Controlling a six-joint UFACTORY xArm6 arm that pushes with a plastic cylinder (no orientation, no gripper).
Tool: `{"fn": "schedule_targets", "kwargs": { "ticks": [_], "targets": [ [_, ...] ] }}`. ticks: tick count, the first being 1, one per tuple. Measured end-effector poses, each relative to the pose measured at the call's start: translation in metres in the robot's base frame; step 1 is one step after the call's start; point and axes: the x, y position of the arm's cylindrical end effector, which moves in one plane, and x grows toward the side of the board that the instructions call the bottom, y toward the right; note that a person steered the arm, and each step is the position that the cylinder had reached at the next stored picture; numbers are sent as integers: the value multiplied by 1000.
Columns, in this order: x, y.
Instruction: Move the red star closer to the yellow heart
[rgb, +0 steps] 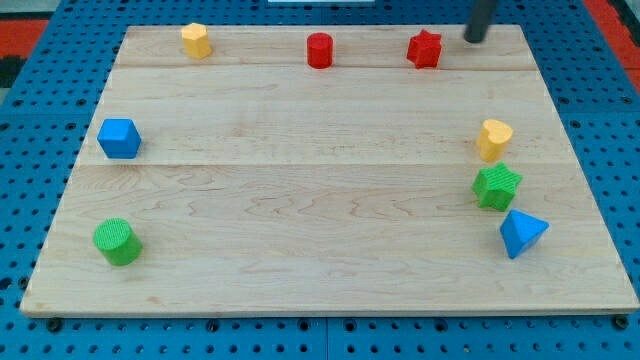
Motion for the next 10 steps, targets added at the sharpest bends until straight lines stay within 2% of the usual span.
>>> {"fn": "schedule_targets", "kwargs": {
  "ticks": [1, 2, 3, 4, 6, 7, 8, 9, 10],
  "targets": [
    [-8, -59],
    [21, -35],
    [30, -55],
    [19, -72],
    [72, -37],
    [88, -38],
    [74, -7],
    [96, -4],
    [86, -21]
  ]
}}
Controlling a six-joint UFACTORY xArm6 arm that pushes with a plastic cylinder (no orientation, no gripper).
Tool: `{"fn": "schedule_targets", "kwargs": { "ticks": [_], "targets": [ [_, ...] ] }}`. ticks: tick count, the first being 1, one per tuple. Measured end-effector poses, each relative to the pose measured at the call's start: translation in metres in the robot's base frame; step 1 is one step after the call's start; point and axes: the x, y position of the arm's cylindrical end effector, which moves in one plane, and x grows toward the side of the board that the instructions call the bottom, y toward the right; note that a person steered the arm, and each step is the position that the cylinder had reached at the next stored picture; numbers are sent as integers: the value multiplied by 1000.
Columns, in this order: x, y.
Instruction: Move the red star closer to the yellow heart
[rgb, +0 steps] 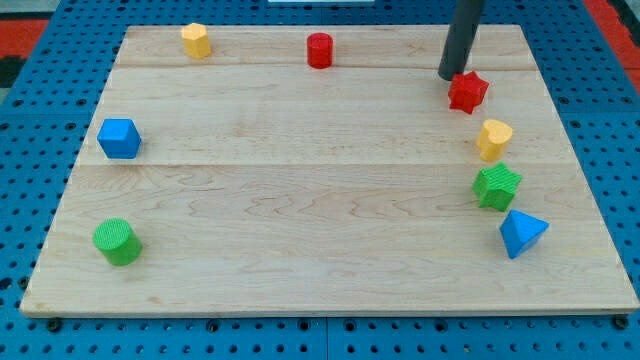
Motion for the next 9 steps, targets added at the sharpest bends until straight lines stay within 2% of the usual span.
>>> {"fn": "schedule_targets", "kwargs": {
  "ticks": [1, 2, 3, 5, 6, 8, 9],
  "targets": [
    [-8, -26],
    [-2, -6],
    [30, -5],
    [25, 11],
    [48, 12],
    [25, 16],
    [-12, -23]
  ]
}}
